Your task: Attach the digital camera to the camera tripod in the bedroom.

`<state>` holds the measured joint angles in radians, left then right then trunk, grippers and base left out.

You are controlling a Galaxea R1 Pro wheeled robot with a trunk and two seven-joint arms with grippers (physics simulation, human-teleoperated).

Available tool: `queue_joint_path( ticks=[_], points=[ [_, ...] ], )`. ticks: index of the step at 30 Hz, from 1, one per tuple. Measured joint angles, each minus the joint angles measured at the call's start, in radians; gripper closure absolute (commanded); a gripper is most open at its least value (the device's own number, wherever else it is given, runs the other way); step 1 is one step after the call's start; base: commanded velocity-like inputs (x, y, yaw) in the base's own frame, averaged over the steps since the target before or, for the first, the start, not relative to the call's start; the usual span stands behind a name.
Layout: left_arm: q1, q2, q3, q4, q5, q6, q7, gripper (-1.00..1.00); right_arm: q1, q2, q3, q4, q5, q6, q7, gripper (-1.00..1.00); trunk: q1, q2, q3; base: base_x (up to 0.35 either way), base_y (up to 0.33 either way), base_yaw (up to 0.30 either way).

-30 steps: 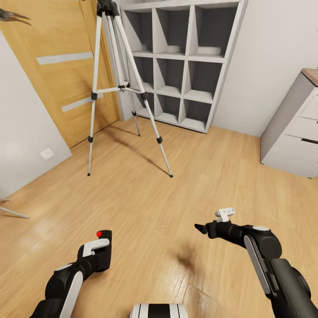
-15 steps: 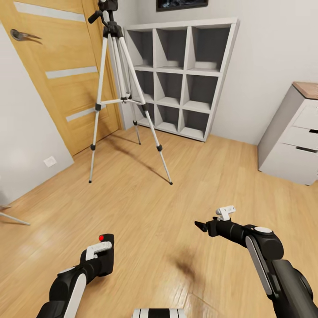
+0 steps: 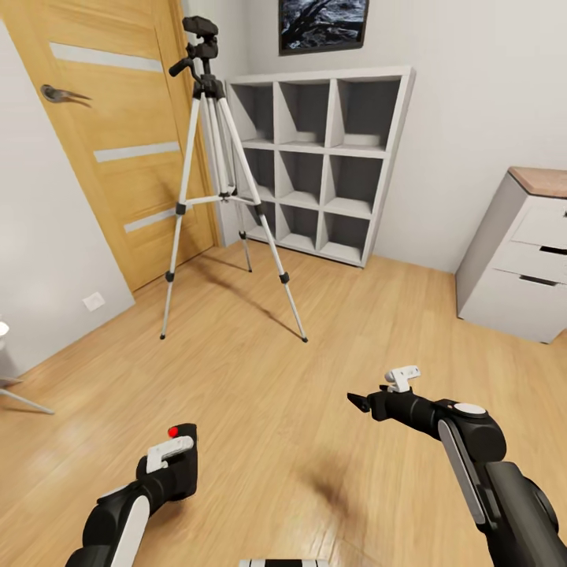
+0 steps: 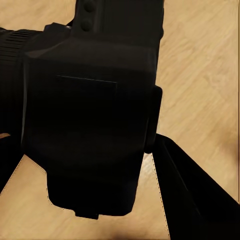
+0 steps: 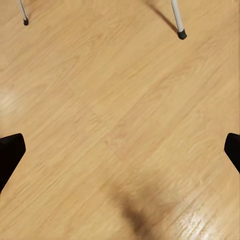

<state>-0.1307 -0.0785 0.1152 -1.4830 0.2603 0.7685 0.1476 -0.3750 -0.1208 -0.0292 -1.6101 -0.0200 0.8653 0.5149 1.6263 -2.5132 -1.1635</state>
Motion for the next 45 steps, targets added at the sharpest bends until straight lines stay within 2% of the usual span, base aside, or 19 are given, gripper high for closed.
queue_joint_path(
  ticks=[6,11,30,35,45],
  points=[
    [0.006,-0.006,0.007,0.048,0.005,-0.109,0.010,1.00,-0.001,0.000,0.000,0.000,0.000,0.000,0.000,-1.00,-0.003,0.001,0.023,0.000,0.000,0.000],
    [0.008,-0.008,0.011,0.078,0.006,-0.143,0.012,1.00,-0.002,0.000,0.000,0.000,0.000,0.000,0.000,-1.00,-0.005,0.003,0.043,0.000,0.000,0.000],
    [0.007,-0.010,0.009,0.166,0.008,-0.171,0.015,1.00,-0.002,-0.001,0.000,0.000,0.000,-0.001,0.000,-1.00,-0.013,0.007,0.116,0.000,0.000,0.000],
    [0.004,-0.009,0.007,0.194,0.009,-0.199,0.015,1.00,-0.001,-0.002,0.000,0.000,0.000,-0.001,0.000,-1.00,-0.016,0.008,0.135,0.000,0.000,0.000],
    [0.003,-0.009,0.002,0.209,0.009,-0.225,0.015,1.00,0.001,-0.002,0.000,0.000,0.000,-0.001,0.003,-1.00,-0.020,0.011,0.174,0.000,0.000,0.000]
  ],
)
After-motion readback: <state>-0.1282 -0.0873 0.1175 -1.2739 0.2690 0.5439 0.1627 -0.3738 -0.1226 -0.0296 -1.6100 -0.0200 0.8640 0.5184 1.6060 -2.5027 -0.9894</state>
